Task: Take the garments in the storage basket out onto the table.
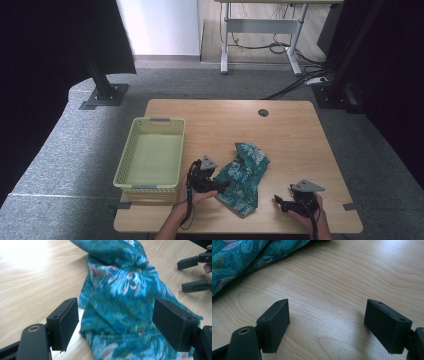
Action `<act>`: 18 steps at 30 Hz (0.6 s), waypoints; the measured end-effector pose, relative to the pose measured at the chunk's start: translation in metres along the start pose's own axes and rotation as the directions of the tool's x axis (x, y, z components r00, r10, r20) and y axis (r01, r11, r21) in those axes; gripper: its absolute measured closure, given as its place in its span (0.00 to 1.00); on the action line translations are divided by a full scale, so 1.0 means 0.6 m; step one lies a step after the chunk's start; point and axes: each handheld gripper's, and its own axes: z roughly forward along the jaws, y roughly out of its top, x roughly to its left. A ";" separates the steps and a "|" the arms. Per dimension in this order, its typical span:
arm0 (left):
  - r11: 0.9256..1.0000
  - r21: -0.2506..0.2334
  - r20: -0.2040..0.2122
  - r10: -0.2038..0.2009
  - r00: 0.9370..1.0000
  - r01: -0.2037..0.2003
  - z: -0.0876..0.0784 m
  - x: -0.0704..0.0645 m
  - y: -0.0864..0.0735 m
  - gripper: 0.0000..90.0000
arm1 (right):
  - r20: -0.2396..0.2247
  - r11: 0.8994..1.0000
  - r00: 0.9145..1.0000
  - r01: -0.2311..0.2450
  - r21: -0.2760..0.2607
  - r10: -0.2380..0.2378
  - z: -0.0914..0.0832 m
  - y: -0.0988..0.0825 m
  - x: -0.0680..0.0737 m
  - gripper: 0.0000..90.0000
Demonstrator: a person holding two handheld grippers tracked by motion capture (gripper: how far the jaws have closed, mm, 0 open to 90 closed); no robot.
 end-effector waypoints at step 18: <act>0.998 0.029 -0.027 0.059 0.998 -0.058 -0.006 -0.011 -0.045 0.24 | -0.002 1.000 1.000 0.002 0.000 -0.002 -0.001 -0.001 0.000 0.22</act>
